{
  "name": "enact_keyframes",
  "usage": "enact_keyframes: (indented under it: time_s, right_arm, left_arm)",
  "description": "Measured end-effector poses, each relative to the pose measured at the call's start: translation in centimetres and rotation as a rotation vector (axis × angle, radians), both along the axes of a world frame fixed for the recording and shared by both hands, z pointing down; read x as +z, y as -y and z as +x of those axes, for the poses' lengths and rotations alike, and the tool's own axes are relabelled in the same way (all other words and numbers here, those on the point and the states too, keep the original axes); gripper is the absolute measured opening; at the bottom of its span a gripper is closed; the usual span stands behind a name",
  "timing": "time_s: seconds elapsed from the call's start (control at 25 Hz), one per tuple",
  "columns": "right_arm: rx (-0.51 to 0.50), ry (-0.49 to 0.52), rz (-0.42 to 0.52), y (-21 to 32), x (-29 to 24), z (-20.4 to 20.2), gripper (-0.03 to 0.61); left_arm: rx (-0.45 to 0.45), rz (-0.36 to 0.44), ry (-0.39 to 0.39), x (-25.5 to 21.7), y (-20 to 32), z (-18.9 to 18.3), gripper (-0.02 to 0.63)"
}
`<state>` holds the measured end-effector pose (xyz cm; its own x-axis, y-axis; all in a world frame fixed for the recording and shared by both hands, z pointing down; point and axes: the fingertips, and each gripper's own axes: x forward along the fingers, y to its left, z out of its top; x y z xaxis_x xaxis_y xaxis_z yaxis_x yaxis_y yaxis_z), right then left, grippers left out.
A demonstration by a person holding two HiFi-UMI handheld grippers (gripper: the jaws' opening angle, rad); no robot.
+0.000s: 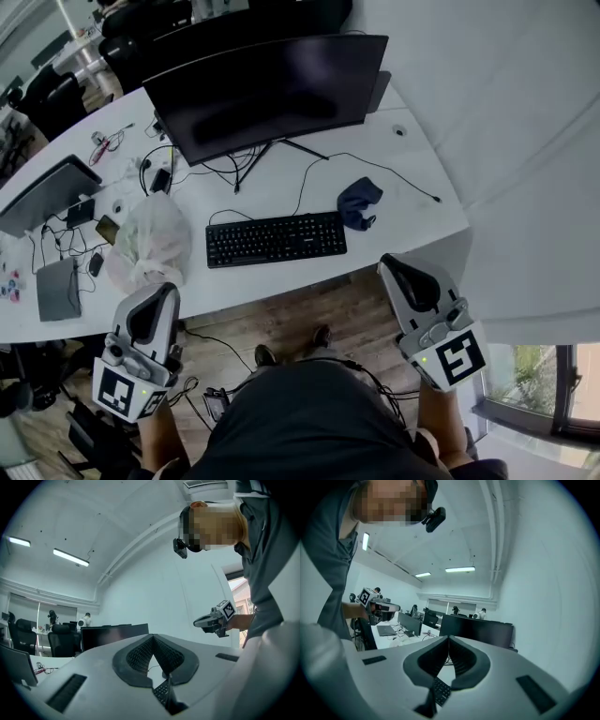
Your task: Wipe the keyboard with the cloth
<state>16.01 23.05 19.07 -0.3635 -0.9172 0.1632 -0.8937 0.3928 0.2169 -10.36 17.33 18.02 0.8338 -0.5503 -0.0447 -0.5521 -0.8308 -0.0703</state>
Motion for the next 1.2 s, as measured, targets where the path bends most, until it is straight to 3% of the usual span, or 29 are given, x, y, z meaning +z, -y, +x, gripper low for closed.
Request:
enact_keyframes:
  time_s: [0.36, 0.44, 0.72, 0.88, 1.0, 1.08, 1.2]
  right_arm:
    - [-0.116, 0.052, -0.318, 7.3, 14.5, 8.2, 0.022]
    - [-0.109, 0.046, -0.386, 10.0, 18.1, 9.7, 0.179]
    - [-0.015, -0.044, -0.692, 19.4, 33.3, 14.0, 0.236]
    - [0.027, -0.118, -0.840, 21.0, 41.0, 14.6, 0.236]
    - [0.117, -0.142, -0.915, 21.2, 44.9, 16.2, 0.231]
    - [0.207, -0.103, -0.945, 21.2, 45.9, 17.6, 0.083]
    - [0.260, -0.043, -0.925, 21.2, 43.0, 17.4, 0.054]
  left_arm:
    - [-0.077, -0.026, 0.092, 1.1, -0.4, 7.2, 0.005]
    - [-0.082, -0.039, 0.109, 1.6, 0.0, 7.6, 0.005]
    - [-0.045, -0.089, 0.105, 3.5, 5.0, 7.1, 0.005]
    - [-0.003, -0.112, 0.079, 4.2, 8.7, 5.9, 0.005]
    - [0.027, -0.133, 0.062, 4.7, 11.5, 5.1, 0.005]
    - [0.048, -0.145, 0.061, 5.1, 13.1, 4.7, 0.005]
    - [0.064, -0.162, 0.080, 5.8, 15.0, 4.4, 0.005]
